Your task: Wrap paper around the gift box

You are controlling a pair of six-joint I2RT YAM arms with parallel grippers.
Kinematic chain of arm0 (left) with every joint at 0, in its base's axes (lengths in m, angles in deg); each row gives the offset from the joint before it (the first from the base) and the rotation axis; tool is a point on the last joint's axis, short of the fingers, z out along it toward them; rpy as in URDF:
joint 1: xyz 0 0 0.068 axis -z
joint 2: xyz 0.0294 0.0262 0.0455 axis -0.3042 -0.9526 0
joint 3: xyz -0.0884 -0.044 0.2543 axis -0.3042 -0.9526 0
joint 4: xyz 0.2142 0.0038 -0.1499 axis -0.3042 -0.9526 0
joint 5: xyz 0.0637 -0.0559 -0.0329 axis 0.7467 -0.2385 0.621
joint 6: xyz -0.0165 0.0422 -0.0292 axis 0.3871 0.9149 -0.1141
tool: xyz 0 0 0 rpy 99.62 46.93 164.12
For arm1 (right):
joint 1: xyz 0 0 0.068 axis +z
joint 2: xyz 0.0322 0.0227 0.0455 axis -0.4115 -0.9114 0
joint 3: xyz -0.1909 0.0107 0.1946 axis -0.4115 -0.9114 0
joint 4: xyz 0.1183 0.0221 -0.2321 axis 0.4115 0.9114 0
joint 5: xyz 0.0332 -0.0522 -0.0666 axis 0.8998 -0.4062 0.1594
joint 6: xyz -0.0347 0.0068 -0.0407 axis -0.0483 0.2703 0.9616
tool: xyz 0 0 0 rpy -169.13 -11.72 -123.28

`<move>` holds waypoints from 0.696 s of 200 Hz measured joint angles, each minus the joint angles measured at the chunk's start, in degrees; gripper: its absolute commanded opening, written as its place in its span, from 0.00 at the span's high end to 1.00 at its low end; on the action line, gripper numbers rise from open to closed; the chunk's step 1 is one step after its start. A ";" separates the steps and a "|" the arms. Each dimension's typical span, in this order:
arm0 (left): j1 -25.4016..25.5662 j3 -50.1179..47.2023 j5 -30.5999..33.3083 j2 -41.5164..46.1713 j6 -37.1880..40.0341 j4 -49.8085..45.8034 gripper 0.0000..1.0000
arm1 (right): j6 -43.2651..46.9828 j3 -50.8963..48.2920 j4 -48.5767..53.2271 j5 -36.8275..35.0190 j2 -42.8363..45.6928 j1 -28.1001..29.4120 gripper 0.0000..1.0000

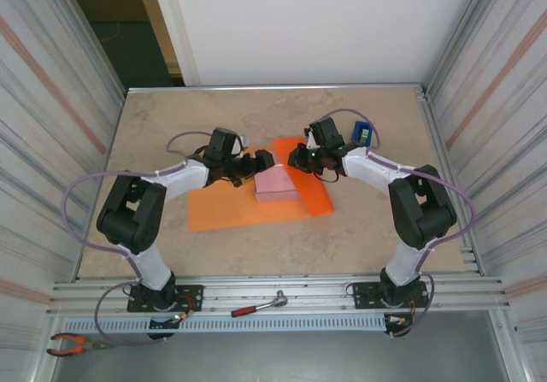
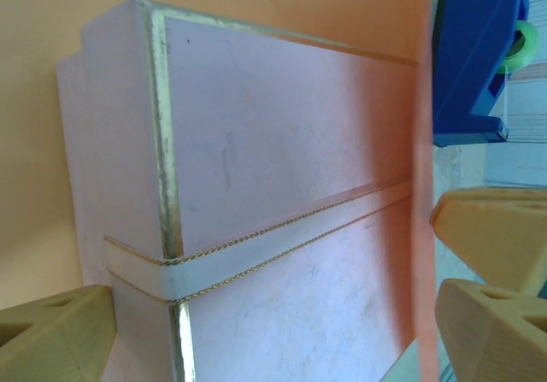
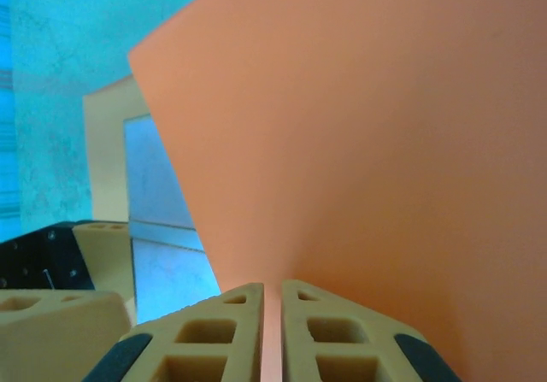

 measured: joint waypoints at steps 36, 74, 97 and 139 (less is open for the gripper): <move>1.07 1.40 0.20 -2.64 0.02 0.07 0.05 | -0.04 0.02 -0.90 0.02 -1.07 1.42 0.88; 1.38 1.40 0.20 -2.95 0.04 0.17 0.05 | 0.26 0.02 -0.15 -0.31 -1.14 1.14 0.52; 1.38 1.40 0.17 -2.95 0.07 0.20 0.05 | 2.03 -1.03 0.87 -0.81 2.12 -1.42 0.31; 1.38 1.40 0.09 -2.99 0.28 0.28 0.05 | 6.01 -7.08 4.02 -1.73 10.36 -9.14 0.17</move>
